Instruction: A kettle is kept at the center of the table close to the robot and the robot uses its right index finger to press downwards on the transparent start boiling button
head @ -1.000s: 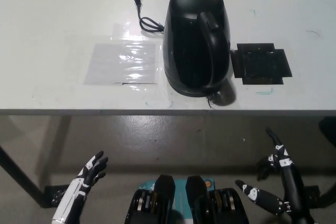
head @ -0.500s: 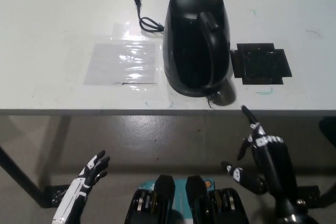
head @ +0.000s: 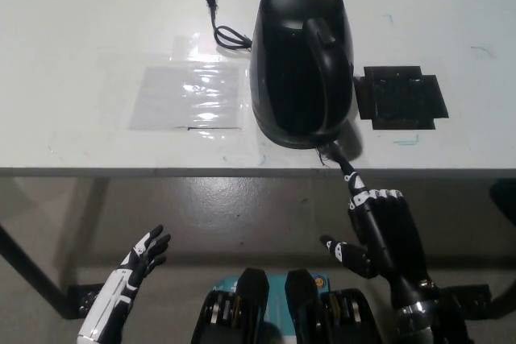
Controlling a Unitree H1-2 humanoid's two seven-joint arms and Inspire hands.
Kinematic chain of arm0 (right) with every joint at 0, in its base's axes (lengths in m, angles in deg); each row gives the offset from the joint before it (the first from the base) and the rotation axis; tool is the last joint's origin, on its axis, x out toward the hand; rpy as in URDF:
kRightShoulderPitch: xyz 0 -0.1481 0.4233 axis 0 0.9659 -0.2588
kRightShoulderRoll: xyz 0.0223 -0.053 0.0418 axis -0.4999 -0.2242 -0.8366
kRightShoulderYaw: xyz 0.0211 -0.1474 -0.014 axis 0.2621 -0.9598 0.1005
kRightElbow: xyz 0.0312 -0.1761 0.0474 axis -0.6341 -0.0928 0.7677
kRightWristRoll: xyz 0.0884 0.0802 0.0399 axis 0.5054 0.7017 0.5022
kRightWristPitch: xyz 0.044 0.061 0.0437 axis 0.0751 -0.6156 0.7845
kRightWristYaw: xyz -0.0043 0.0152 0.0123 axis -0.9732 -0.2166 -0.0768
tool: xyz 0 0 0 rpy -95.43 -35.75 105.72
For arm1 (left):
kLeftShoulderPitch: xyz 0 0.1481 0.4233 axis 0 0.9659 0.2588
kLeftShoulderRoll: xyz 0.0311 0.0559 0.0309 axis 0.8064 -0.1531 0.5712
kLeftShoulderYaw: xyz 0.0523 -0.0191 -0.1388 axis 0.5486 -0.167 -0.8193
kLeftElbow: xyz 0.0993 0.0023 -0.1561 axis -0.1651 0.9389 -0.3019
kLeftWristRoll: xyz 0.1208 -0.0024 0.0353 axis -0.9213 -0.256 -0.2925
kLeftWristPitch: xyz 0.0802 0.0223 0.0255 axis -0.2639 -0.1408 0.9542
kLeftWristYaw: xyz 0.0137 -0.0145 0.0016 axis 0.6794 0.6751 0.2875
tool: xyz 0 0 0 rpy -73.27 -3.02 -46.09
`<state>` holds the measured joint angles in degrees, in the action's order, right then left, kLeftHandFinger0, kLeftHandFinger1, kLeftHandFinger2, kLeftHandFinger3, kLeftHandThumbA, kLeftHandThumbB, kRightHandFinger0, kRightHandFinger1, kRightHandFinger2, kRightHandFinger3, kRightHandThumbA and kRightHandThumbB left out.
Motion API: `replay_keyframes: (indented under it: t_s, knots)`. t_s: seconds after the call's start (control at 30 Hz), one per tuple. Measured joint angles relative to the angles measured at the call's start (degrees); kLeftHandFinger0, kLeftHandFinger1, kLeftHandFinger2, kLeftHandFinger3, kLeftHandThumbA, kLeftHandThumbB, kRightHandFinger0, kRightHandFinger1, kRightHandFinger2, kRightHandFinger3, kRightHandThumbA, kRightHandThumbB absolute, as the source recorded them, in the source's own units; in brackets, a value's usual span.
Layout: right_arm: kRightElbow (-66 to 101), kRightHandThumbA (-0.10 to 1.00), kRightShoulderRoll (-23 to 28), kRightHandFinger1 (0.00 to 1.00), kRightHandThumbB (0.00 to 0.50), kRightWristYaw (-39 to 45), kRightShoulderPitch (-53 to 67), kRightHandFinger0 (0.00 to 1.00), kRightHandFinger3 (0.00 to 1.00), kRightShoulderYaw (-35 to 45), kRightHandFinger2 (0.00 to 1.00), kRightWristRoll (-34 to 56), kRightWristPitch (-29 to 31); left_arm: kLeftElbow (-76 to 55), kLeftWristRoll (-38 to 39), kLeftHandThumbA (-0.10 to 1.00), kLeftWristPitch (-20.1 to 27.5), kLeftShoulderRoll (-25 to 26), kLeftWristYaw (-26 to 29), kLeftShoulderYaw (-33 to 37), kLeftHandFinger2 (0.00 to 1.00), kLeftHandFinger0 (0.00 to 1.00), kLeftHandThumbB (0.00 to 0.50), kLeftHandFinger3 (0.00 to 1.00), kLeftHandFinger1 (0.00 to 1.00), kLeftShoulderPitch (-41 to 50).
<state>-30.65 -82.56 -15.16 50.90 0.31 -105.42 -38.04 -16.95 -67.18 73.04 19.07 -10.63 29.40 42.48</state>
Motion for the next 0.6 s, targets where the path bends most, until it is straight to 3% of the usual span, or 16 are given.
replay_keyframes:
  t_s: [0.6]
  knots:
    - [-4.89, 1.0, 0.22, 0.0, 0.291, 0.35, -3.55, 0.0, 1.0, -1.01, 0.0, -1.65, -4.67, -0.02, -0.01, 1.0, 0.62, 0.01, -0.14, -0.01, 1.0, 1.0, 0.404, 1.0, 1.0, -0.05]
